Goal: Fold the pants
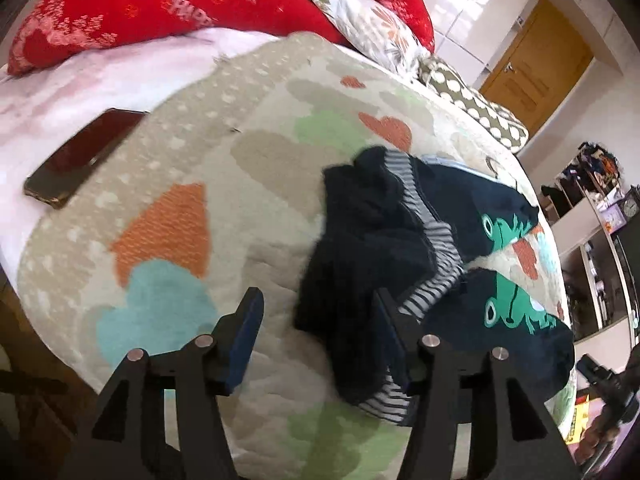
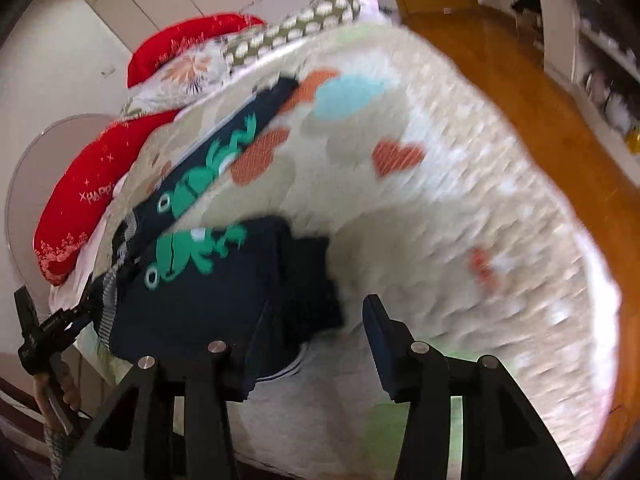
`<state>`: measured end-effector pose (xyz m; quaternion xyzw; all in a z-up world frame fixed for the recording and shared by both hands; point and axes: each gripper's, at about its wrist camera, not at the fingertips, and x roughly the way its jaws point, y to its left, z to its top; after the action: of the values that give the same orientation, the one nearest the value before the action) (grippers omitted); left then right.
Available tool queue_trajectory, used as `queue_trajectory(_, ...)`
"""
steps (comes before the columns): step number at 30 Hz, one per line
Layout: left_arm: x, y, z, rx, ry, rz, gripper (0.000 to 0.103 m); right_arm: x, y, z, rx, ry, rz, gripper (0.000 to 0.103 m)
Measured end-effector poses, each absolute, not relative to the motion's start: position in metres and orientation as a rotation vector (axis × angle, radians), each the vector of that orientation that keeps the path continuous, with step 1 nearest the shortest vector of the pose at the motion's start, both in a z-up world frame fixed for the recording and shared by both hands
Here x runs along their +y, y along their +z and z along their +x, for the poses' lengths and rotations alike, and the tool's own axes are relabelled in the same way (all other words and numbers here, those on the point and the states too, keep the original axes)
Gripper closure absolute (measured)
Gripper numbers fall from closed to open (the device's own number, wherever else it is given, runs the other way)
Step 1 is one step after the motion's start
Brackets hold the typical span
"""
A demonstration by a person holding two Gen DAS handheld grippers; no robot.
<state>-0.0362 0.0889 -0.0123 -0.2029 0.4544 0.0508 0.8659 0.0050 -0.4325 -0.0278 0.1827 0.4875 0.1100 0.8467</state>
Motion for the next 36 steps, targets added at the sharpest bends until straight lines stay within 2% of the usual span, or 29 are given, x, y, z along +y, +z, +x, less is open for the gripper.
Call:
queue_trajectory(5,0.105,-0.009,-0.026,0.949,0.131,-0.454,0.048,-0.449,0.005,0.037,0.984,0.192,0.314,0.051)
queue_trajectory(10,0.093,-0.010,-0.017,0.938,0.102,-0.505,0.045,-0.425,0.023,0.120,0.968,0.214,0.253,0.046)
queue_trajectory(15,0.076,-0.011,-0.016,0.942,0.074,-0.492,0.044,-0.381,0.008,0.227,1.042,0.190,0.250,0.045)
queue_trajectory(19,0.073,-0.012,-0.016,0.954,0.069,-0.499,0.044,-0.356,-0.026,0.296,1.122,0.086,0.270,0.045)
queue_trajectory(20,0.073,-0.012,-0.016,0.956,0.067,-0.502,0.044,-0.354,-0.034,0.304,1.139,0.065,0.284,0.052)
queue_trajectory(21,0.074,-0.012,-0.014,0.957,0.063,-0.503,0.044,-0.353,-0.041,0.310,1.159,0.069,0.315,0.069)
queue_trajectory(22,0.074,-0.012,-0.013,0.956,0.062,-0.500,0.044,-0.352,-0.046,0.312,1.173,0.112,0.368,0.092)
queue_trajectory(31,0.063,-0.001,0.008,0.943,-0.006,-0.461,0.044,-0.402,-0.014,0.242,1.091,0.140,0.361,0.093)
queue_trajectory(33,0.053,0.004,0.016,0.939,-0.026,-0.419,0.041,-0.420,-0.018,0.221,1.099,0.149,0.375,0.093)
queue_trajectory(36,0.043,0.008,0.032,0.959,-0.031,-0.366,0.041,-0.430,-0.038,0.211,1.142,0.134,0.346,0.084)
